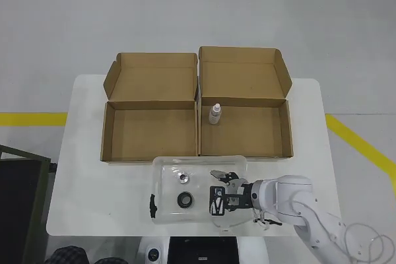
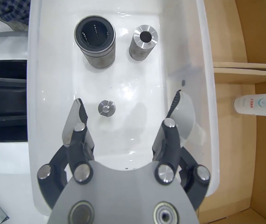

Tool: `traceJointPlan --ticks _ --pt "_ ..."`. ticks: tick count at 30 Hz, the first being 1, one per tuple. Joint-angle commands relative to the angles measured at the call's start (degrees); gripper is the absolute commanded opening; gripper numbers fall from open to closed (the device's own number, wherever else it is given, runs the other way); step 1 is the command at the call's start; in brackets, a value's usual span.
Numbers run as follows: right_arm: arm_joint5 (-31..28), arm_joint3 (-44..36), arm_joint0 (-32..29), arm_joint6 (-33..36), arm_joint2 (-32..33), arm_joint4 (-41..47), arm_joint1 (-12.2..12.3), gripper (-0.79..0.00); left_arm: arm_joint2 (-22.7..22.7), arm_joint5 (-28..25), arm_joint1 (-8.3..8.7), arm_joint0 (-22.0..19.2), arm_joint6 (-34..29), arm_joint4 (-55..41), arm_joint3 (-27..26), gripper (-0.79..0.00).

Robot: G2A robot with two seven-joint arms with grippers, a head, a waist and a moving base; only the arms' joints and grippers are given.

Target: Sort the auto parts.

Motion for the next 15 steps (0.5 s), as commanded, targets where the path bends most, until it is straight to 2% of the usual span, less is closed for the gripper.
traceJointPlan --ticks 1,10,15 --pt "0.66 0.62 0.26 0.20 -0.46 0.10 -0.04 -0.188 0.00 0.00 0.00 0.00 0.00 0.00 0.00 0.000" --pt "1.97 4.44 2.26 3.15 -3.16 1.00 -0.31 -0.237 0.00 0.00 0.00 0.00 0.00 0.00 0.00 0.000" --pt "2.49 6.03 3.07 4.70 -3.99 2.01 -0.37 -0.391 0.00 0.00 0.00 0.00 0.00 0.00 0.00 0.000"
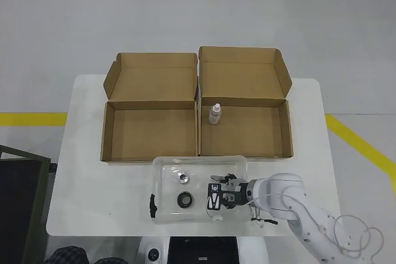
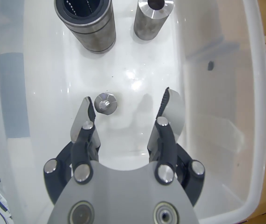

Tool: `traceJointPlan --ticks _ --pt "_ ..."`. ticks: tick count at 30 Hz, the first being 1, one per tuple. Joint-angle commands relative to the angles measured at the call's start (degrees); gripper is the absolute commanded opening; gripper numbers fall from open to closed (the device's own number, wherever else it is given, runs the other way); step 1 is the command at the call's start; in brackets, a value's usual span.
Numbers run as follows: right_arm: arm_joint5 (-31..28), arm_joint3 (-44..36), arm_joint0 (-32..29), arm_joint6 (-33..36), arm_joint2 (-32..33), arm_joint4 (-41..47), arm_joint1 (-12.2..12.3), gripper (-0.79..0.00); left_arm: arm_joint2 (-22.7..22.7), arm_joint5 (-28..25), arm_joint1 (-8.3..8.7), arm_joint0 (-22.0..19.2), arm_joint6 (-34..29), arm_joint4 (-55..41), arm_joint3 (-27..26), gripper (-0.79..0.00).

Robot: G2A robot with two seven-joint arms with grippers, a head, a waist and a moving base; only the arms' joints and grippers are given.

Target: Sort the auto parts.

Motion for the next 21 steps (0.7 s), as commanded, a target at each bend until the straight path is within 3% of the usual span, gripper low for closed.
traceJointPlan --ticks 1,7,10,12,21 --pt "-0.07 0.62 0.31 0.59 -0.30 0.51 0.00 -0.400 0.00 0.00 0.00 0.00 0.00 0.00 0.00 0.000" --pt "-0.75 1.54 1.15 1.99 -1.41 1.95 0.01 -0.499 0.00 0.00 0.00 0.00 0.00 0.00 0.00 0.000" --pt "-1.25 1.81 1.66 2.39 -2.05 2.61 0.00 -0.588 0.00 0.00 0.00 0.00 0.00 0.00 0.00 0.000" --pt "-1.57 1.83 2.01 2.54 -2.46 3.12 0.00 -0.785 0.00 0.00 0.00 0.00 0.00 0.00 0.00 0.000" --pt "-2.42 -1.69 2.43 1.77 -2.64 5.17 0.32 -0.785 0.00 0.00 0.00 0.00 0.00 0.00 0.00 0.000"
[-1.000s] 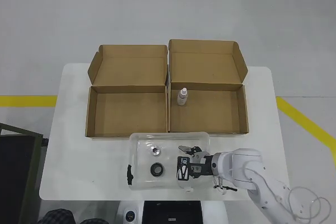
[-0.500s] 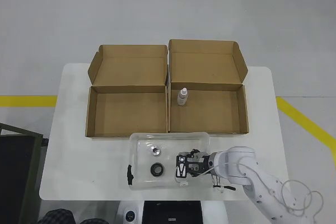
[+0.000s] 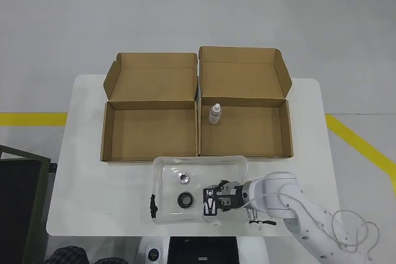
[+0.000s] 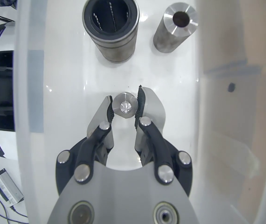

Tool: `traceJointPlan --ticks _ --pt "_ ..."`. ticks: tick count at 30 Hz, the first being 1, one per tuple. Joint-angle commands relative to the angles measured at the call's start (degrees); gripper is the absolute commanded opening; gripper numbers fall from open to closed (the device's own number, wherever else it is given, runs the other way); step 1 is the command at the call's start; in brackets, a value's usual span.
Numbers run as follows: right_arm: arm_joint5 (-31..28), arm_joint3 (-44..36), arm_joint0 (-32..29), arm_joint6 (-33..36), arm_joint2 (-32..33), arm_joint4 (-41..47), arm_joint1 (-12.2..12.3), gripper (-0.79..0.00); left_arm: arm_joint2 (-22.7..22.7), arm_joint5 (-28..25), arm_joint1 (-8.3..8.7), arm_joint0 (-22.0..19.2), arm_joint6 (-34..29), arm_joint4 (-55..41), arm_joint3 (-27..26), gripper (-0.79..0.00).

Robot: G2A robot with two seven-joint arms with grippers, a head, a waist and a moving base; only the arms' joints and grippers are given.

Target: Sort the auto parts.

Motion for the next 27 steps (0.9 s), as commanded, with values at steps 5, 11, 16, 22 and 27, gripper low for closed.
traceJointPlan --ticks 5,11,16,22,27 --pt "0.13 -2.72 -0.66 -2.80 1.94 0.69 0.53 -0.785 0.00 0.00 0.00 0.00 0.00 0.00 0.00 0.000" --pt "-0.64 -3.64 -1.75 -8.72 5.54 3.39 1.20 -0.785 0.00 0.00 0.00 0.00 0.00 0.00 0.00 0.000" --pt "-2.38 -5.45 -3.09 -15.03 9.99 5.79 1.92 -0.785 0.00 0.00 0.00 0.00 0.00 0.00 0.00 0.000" --pt "-2.19 -5.87 -4.26 -23.52 14.27 7.75 2.33 -0.785 0.00 0.00 0.00 0.00 0.00 0.00 0.00 0.000" --pt "-1.04 -4.11 -4.75 -31.82 16.62 9.70 2.28 -0.785 0.00 0.00 0.00 0.00 0.00 0.00 0.00 0.000"
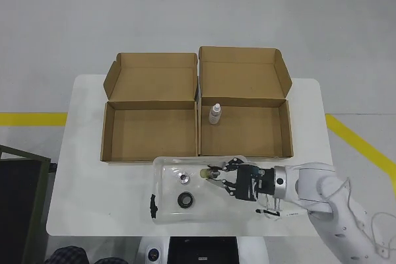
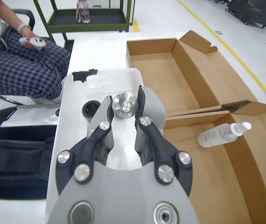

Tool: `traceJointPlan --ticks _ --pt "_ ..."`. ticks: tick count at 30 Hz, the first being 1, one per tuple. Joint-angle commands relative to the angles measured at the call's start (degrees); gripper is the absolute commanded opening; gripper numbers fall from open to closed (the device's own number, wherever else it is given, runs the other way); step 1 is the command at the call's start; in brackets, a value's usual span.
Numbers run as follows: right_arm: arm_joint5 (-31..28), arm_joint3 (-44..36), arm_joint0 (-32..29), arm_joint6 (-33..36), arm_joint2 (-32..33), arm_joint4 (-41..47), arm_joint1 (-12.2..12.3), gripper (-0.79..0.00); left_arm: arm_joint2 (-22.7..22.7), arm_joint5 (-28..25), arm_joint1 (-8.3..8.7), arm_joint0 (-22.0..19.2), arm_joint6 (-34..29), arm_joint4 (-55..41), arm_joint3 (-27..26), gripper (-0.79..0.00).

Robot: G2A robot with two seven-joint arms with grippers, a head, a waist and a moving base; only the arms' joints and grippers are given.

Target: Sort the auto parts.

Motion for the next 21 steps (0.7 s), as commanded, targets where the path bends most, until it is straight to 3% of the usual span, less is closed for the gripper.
traceJointPlan --ticks 1,10,21 --pt "0.21 0.71 -0.10 -2.97 0.67 0.39 -0.03 -0.785 0.00 0.00 0.00 0.00 0.00 0.00 0.00 0.000" --pt "0.33 3.87 -0.54 -12.74 2.15 3.45 -0.28 -0.785 0.00 0.00 0.00 0.00 0.00 0.00 0.00 0.000" --pt "0.37 5.76 -0.25 -18.05 2.72 3.97 -0.56 -0.785 0.00 0.00 0.00 0.00 0.00 0.00 0.00 0.000"
